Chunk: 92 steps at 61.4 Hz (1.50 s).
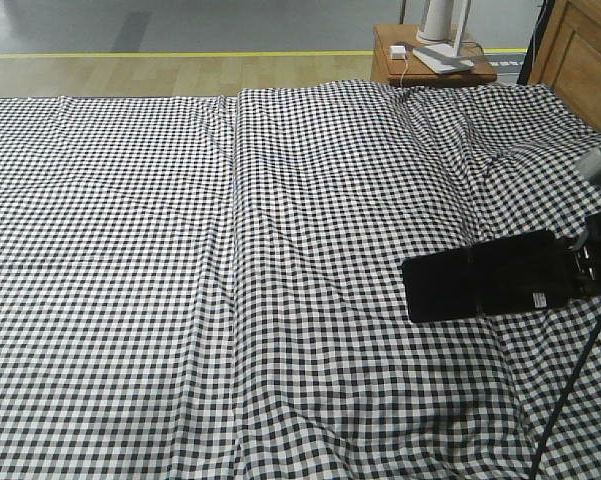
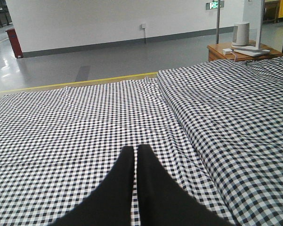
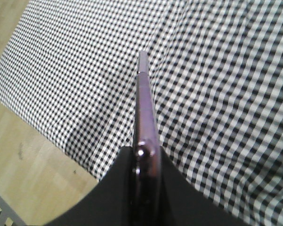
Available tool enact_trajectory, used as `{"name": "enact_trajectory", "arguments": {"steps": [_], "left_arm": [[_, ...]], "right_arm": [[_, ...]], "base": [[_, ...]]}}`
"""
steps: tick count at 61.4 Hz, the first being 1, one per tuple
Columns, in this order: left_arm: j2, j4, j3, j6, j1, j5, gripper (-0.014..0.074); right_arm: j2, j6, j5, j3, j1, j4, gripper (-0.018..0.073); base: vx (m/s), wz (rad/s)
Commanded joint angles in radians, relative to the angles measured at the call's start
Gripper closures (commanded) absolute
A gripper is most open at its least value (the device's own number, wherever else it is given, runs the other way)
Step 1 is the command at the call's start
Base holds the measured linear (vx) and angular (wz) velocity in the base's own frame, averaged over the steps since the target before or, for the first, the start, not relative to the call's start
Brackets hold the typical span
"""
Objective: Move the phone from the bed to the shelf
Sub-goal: 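Lift the phone with the right gripper up off the bed, then hold the phone in the right gripper while the base turns away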
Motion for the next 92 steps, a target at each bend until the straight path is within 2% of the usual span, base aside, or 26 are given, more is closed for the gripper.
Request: {"name": "enact_trajectory", "arguments": {"steps": [1,24,36,45,51,92], "left_arm": [[-0.009,-0.005,-0.026,-0.004,-0.002,-0.072,0.0596],[-0.009,-0.005,-0.026,-0.004,-0.002,-0.072,0.0596],[-0.009,-0.005,-0.026,-0.004,-0.002,-0.072,0.0596],[-0.009,-0.005,-0.026,-0.004,-0.002,-0.072,0.0596],[-0.009,-0.005,-0.026,-0.004,-0.002,-0.072,0.0596],[-0.009,-0.005,-0.026,-0.004,-0.002,-0.072,0.0596]], "right_arm": [[-0.102,0.007,0.11,-0.019,0.051,0.075,0.0561],[-0.243,0.105,0.109,-0.019,0.383,0.132,0.0561],[-0.267,0.155,0.109,-0.019,0.519,0.134,0.0561],[-0.267,0.157,0.109,-0.019,0.589,0.134,0.0561],[-0.267,0.157,0.109,-0.019,0.608,0.133,0.0561],[-0.267,0.156,0.109,-0.019,0.608,0.132,0.056]], "base": [[0.0,0.0],[0.0,0.0],[0.0,0.0],[0.0,0.0],[0.0,0.0],[0.0,0.0]]}}
